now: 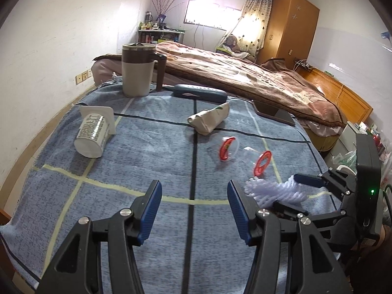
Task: Collect trash
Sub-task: 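Grasp the white foam net with the right gripper while the left gripper approaches the yogurt cup, then close the left gripper on the white yogurt cup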
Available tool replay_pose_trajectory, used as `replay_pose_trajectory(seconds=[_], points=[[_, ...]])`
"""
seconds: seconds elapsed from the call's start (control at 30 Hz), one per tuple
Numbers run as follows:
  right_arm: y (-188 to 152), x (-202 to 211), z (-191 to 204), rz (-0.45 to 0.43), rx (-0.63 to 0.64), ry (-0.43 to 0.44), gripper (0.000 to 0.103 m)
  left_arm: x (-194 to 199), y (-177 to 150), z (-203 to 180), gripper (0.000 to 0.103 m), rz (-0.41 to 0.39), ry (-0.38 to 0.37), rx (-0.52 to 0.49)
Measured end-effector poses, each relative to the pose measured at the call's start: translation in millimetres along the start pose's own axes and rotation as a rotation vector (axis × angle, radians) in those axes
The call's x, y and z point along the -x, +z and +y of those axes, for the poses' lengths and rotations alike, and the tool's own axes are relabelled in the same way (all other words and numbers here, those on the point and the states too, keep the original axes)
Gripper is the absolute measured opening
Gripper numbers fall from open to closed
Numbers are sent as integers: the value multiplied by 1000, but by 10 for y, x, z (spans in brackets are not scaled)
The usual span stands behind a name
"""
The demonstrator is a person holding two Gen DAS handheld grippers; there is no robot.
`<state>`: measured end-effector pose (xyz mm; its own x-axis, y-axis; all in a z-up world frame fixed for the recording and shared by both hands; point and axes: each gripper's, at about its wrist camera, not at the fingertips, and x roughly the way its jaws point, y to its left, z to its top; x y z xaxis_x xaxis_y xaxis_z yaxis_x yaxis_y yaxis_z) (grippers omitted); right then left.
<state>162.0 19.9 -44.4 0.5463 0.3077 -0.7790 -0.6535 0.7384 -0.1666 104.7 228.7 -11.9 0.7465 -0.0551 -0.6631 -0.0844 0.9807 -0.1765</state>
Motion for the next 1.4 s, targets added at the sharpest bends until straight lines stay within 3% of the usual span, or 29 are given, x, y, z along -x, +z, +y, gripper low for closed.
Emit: replay_pose_trajectory(seconds=[0.2,0.33,0.6,0.97,1.4], points=[[22,-58,-52,8,-4,22,66,1,39,138,58,-5,24,15],[6,-80,-99,10,-79,46,66,-13,67,231,59,-5,46,22],[-34,-45,-61,-2,-156,-10,24,-76,98,521,60,-1,113,61],[-8,61,-56,-54,-278,45,24,-229,250,1003,66,-1,221,94],[14,45,-47,-55,-323,48,24,-683,506,1236,68,49,240,82]])
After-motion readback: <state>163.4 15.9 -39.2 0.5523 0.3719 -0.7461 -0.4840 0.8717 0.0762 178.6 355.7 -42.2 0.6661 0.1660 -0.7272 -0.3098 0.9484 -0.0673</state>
